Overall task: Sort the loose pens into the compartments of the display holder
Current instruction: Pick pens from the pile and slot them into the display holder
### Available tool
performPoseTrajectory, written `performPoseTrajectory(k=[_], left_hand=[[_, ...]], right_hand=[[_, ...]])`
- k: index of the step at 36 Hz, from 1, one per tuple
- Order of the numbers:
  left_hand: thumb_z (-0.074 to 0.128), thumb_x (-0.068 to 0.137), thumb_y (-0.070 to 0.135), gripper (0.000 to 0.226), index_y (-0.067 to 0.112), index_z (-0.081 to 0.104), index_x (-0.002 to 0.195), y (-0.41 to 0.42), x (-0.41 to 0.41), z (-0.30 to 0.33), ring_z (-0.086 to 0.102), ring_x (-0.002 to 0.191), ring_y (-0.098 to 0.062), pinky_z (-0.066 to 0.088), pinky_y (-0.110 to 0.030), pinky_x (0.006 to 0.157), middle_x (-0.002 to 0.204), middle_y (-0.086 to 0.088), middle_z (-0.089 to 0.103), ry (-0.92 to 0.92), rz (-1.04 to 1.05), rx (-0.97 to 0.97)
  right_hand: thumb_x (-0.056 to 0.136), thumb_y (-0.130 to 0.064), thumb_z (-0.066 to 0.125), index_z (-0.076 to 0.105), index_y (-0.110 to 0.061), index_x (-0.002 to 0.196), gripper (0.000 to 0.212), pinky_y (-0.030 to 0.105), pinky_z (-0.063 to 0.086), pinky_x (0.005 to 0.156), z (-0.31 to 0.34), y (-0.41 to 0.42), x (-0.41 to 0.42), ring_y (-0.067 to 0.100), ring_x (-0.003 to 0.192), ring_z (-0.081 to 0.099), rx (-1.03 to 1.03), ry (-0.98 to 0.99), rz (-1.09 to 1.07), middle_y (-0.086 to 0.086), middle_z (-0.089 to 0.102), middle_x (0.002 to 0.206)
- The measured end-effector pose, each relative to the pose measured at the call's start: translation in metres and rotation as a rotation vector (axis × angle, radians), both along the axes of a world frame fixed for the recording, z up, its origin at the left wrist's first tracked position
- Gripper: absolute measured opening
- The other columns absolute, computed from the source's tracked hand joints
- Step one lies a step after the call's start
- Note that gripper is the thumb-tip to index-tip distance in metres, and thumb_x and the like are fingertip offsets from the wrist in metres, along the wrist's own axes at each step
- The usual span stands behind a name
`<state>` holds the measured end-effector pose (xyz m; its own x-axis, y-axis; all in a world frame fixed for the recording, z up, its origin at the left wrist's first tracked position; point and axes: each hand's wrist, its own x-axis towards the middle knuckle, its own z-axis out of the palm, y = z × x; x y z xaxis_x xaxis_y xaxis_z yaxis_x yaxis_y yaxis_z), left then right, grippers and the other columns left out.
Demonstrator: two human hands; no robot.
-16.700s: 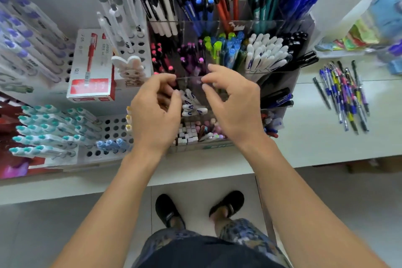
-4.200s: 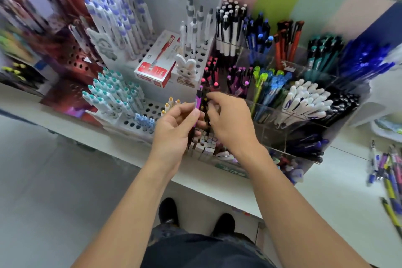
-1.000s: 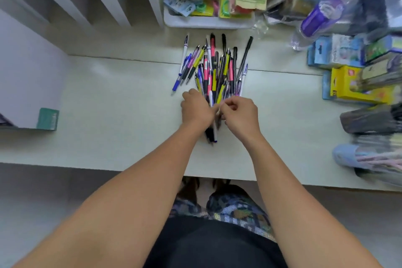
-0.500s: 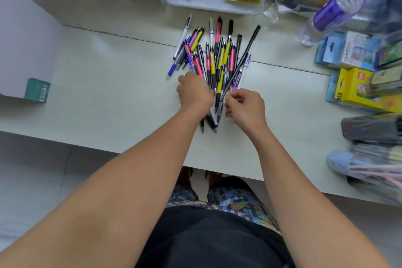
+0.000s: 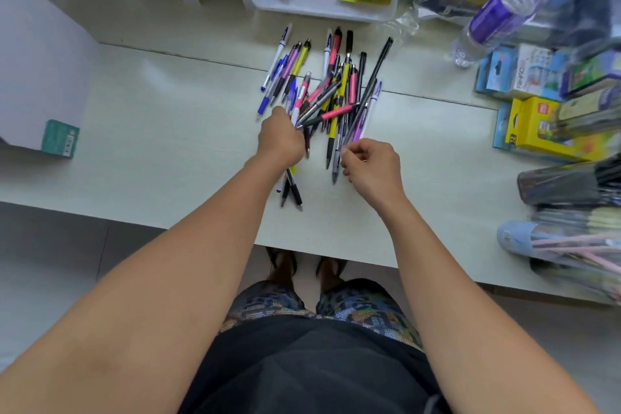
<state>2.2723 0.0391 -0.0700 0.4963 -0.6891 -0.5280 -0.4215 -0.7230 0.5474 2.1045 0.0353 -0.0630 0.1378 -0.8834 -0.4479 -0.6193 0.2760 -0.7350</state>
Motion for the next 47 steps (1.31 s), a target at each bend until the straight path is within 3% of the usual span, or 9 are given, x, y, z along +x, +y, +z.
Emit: performPoseTrajectory(k=[8,13,18,20,24,30,39,43,47], left_hand=[[0.055,0.09,0.002,0.024,0.012,0.052,0.112,0.026,0.013,-0.007,0.052,0.076,-0.021,0.046,-0.034,0.065,0.1,-0.009,0.059,0.311,0.251,-0.065],[0.053,0.088,-0.002,0.023,0.02,0.05,0.093,0.031,0.016,-0.004,0.044,0.059,-0.018,0.042,-0.029,0.053,0.086,-0.009,0.053,0.444,0.306,-0.11],[0.049,0.087,-0.006,0.032,0.005,0.055,0.116,0.035,0.019,0.011,0.038,0.051,-0.014,0.036,-0.026,0.046,0.071,-0.007,0.05,0.571,0.197,-0.129],[0.047,0.089,-0.006,0.035,0.006,0.054,0.122,0.038,0.02,0.018,0.038,0.051,-0.014,0.034,-0.026,0.046,0.071,-0.009,0.052,0.61,0.115,-0.12],[0.043,0.094,-0.005,0.035,0.01,0.051,0.125,0.044,0.019,0.034,0.037,0.049,-0.012,0.032,-0.024,0.046,0.07,-0.008,0.056,0.703,-0.09,-0.038],[0.051,0.097,-0.004,0.026,0.015,0.051,0.114,0.045,0.017,0.044,0.031,0.054,-0.013,0.024,-0.026,0.049,0.071,-0.009,0.055,0.874,-0.151,0.004],[0.045,0.106,0.009,0.018,0.006,0.062,0.111,0.056,0.032,0.031,0.032,0.049,-0.008,0.026,-0.02,0.042,0.071,-0.004,0.057,0.838,0.044,-0.015],[0.039,0.107,0.006,0.019,0.006,0.058,0.107,0.045,0.037,0.028,0.036,0.049,-0.007,0.03,-0.017,0.041,0.073,-0.004,0.051,1.059,0.587,-0.275],[0.037,0.108,0.004,0.02,0.008,0.056,0.104,0.026,0.038,0.029,0.036,0.048,-0.007,0.03,-0.017,0.043,0.072,-0.004,0.051,1.107,0.793,-0.427]], right_hand=[[0.092,-0.019,0.063,0.075,-0.017,0.084,0.014,0.048,0.062,0.077,0.0,0.007,0.021,0.022,0.073,0.071,0.04,-0.016,0.042,0.001,0.072,0.073],[0.098,-0.029,0.067,0.069,-0.014,0.095,0.015,0.037,0.064,0.081,0.011,0.013,0.036,0.024,0.087,0.074,0.331,-0.264,-0.132,0.011,0.073,0.096],[0.089,-0.044,0.076,0.042,-0.013,0.148,0.075,0.042,0.054,0.103,0.017,0.007,0.051,0.023,0.12,0.064,0.434,-0.57,-0.169,0.005,0.059,0.13],[0.085,-0.043,0.08,0.037,-0.018,0.151,0.082,0.043,0.053,0.104,0.023,0.002,0.06,0.022,0.122,0.062,0.373,-0.625,-0.197,0.004,0.059,0.132],[0.092,-0.023,0.076,0.059,-0.011,0.113,0.029,0.045,0.058,0.093,0.034,-0.015,0.071,0.022,0.093,0.073,0.342,-0.753,-0.297,0.005,0.073,0.097],[0.098,-0.015,0.067,0.061,-0.009,0.103,0.01,0.046,0.058,0.086,0.031,-0.024,0.072,0.019,0.063,0.065,0.342,-0.724,-0.275,0.002,0.06,0.068],[0.103,-0.012,0.057,0.052,-0.007,0.094,0.012,0.028,0.047,0.053,0.039,-0.052,0.042,0.013,0.049,0.045,0.311,-0.96,-0.755,0.002,0.051,0.063],[0.102,-0.014,0.059,0.054,-0.007,0.102,0.009,0.021,0.041,0.044,0.049,-0.038,0.037,0.008,0.048,0.042,0.432,-0.649,-0.382,0.0,0.049,0.067],[0.096,-0.021,0.071,0.056,-0.009,0.1,0.019,0.021,0.036,0.042,0.045,-0.009,0.045,0.008,0.047,0.039,0.538,-0.358,0.101,0.002,0.052,0.071]])
